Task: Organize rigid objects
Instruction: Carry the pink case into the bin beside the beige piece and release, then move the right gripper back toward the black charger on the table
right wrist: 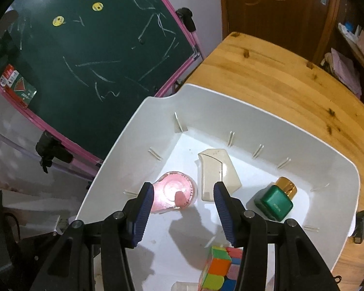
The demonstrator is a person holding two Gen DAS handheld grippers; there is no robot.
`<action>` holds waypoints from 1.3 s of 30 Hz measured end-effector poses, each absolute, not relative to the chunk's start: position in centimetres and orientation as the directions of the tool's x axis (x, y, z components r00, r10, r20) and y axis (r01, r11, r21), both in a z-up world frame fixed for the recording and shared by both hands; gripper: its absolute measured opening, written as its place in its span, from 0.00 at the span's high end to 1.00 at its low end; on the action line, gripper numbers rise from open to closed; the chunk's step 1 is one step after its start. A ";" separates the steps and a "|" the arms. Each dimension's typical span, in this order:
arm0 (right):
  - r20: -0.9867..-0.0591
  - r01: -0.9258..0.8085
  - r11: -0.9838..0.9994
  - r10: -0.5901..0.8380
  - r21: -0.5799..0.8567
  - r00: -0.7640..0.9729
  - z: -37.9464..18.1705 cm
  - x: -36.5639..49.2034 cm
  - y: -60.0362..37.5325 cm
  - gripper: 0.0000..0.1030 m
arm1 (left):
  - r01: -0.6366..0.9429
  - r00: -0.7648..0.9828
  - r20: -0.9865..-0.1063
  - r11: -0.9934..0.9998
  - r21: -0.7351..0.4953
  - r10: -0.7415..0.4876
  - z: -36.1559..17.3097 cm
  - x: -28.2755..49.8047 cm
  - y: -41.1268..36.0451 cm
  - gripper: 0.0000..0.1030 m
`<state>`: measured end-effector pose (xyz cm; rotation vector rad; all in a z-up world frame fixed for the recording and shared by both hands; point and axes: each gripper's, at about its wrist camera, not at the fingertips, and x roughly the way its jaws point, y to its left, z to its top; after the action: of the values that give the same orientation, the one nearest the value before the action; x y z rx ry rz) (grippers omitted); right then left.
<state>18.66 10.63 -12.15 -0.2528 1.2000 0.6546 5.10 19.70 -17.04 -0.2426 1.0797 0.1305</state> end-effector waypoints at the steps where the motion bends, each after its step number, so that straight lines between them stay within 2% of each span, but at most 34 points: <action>1: -0.916 -0.594 0.790 0.339 0.155 0.213 -11.9 18.5 10.5 0.49 | -0.223 0.467 -0.884 0.966 -0.131 -0.012 -17.0 5.1 19.7 0.93; 24: -0.869 -0.576 0.810 0.363 0.114 0.338 -7.5 16.6 5.8 0.50 | -0.217 0.454 -0.891 0.969 -0.114 -0.003 -17.0 5.1 19.6 0.93; 39: -0.807 -0.459 0.887 0.306 0.049 0.505 -1.5 16.7 -5.4 0.50 | -0.220 0.445 -0.895 0.969 -0.111 -0.001 -17.1 5.2 19.6 0.93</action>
<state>16.74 -5.40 -1.54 -0.1802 0.9332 0.4648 5.21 19.55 -17.06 -0.2236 1.1034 0.1372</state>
